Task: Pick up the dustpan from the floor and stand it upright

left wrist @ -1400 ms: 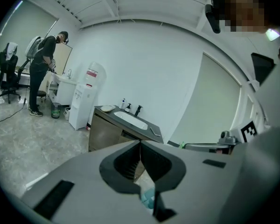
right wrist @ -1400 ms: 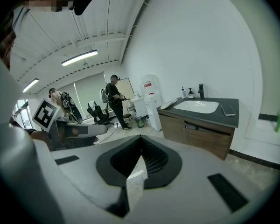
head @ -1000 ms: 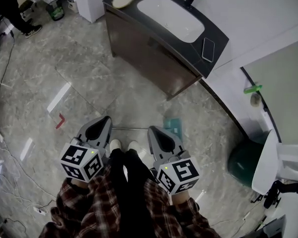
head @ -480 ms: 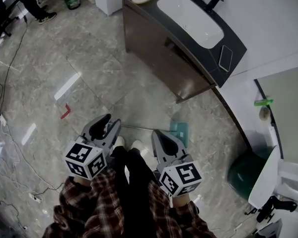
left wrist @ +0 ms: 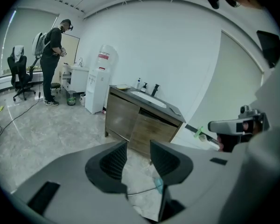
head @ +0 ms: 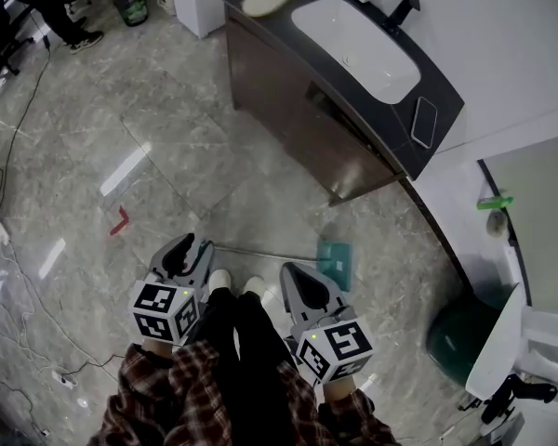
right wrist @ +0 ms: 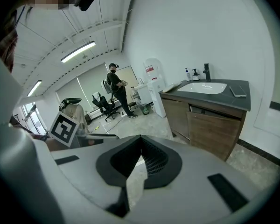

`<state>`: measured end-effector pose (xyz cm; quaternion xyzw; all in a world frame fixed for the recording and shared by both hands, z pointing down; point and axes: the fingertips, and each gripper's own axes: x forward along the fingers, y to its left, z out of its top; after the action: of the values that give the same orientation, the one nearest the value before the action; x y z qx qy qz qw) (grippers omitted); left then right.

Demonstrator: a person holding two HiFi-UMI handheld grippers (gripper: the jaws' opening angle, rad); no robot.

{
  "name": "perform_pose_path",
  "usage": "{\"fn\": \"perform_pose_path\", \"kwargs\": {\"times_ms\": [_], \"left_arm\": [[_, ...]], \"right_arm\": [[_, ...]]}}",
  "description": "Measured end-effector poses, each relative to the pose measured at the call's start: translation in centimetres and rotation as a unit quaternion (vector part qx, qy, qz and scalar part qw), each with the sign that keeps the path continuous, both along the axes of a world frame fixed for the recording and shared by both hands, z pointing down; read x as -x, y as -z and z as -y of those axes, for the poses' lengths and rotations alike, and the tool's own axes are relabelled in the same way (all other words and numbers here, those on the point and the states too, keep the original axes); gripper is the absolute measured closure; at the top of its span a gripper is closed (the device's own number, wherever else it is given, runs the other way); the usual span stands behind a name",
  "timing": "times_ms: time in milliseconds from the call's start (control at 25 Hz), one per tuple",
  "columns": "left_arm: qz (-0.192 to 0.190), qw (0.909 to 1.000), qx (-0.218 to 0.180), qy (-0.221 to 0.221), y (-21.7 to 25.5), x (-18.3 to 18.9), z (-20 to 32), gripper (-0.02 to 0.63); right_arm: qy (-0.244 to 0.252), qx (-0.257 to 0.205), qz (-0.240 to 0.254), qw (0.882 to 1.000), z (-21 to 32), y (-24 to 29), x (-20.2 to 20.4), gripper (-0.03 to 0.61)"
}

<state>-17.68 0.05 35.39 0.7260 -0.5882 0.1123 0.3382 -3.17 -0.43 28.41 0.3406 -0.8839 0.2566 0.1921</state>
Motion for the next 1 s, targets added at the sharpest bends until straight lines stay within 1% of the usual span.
{"fn": "perform_pose_path", "kwargs": {"times_ms": [160,360,440,520,600,800,1000], "left_arm": [[0.018,0.9995,0.024,0.001,-4.0,0.8,-0.3,0.474],[0.022,0.9974,0.068,0.010,-12.0,1.4,-1.8,0.473],[0.032,0.9964,0.078,0.010,-15.3,2.0,-1.9,0.474],[0.044,0.9951,0.088,0.007,-18.8,2.4,-2.2,0.474],[0.049,0.9938,0.100,0.003,-22.6,2.8,-2.5,0.474],[0.043,0.9903,0.132,0.001,-32.9,3.1,-3.2,0.473],[0.041,0.9861,0.160,-0.013,-43.1,3.7,-4.0,0.474]], "right_arm": [[0.003,0.004,0.000,1.000,0.0,-1.8,0.4,0.566],[0.034,0.010,-0.009,0.999,-1.0,-6.5,1.0,0.566],[0.044,0.013,-0.014,0.999,-1.1,-8.7,1.5,0.566],[0.047,0.016,-0.014,0.999,-1.2,-11.2,1.8,0.566],[0.039,0.018,-0.010,0.999,-1.4,-13.8,1.9,0.566],[0.020,0.026,0.003,0.999,-1.5,-20.7,2.1,0.566],[0.020,0.036,0.013,0.999,-1.0,-28.5,2.5,0.566]]}}
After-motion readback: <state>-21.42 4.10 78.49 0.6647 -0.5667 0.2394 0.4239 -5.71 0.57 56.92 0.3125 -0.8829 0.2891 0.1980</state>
